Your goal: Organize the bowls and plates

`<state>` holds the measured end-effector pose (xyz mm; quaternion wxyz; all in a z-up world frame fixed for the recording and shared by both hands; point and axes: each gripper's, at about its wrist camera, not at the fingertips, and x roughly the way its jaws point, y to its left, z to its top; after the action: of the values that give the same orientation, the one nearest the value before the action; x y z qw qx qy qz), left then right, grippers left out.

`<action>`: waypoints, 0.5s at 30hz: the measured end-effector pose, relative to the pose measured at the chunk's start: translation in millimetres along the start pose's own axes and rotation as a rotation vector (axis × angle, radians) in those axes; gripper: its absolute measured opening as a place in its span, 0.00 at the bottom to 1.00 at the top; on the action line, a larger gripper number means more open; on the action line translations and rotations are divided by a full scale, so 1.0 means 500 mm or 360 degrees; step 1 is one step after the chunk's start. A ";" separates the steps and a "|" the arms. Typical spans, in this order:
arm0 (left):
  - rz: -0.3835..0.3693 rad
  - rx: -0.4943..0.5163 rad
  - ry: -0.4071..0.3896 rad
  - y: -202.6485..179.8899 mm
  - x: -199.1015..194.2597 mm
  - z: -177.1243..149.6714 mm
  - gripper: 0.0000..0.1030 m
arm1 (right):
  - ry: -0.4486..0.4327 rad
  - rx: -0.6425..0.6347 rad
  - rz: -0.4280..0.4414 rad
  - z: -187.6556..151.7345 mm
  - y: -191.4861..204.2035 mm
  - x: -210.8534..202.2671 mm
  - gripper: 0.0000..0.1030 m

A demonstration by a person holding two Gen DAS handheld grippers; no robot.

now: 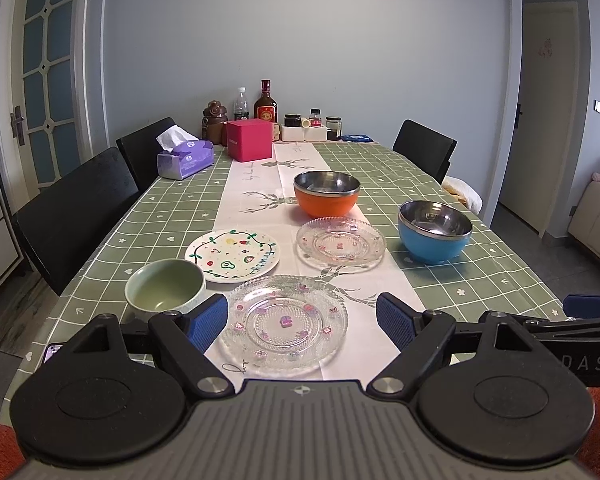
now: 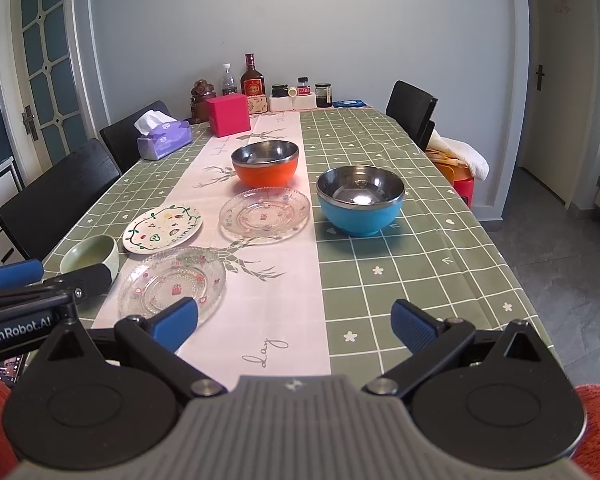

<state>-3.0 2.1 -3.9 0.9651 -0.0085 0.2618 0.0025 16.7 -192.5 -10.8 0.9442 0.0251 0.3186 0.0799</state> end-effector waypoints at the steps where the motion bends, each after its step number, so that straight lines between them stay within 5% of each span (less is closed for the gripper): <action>1: 0.0001 0.0000 0.0000 0.000 0.000 0.000 0.95 | 0.0004 0.0001 0.0002 0.000 0.000 0.001 0.98; 15: 0.0000 0.0000 0.0006 -0.004 0.003 0.000 0.96 | 0.0000 -0.0004 0.0010 0.001 0.002 -0.001 0.98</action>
<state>-1.9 0.1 -4.4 0.9646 -0.0084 0.2634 0.0025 16.5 -191.5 -10.1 0.9440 0.0251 0.3183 0.0833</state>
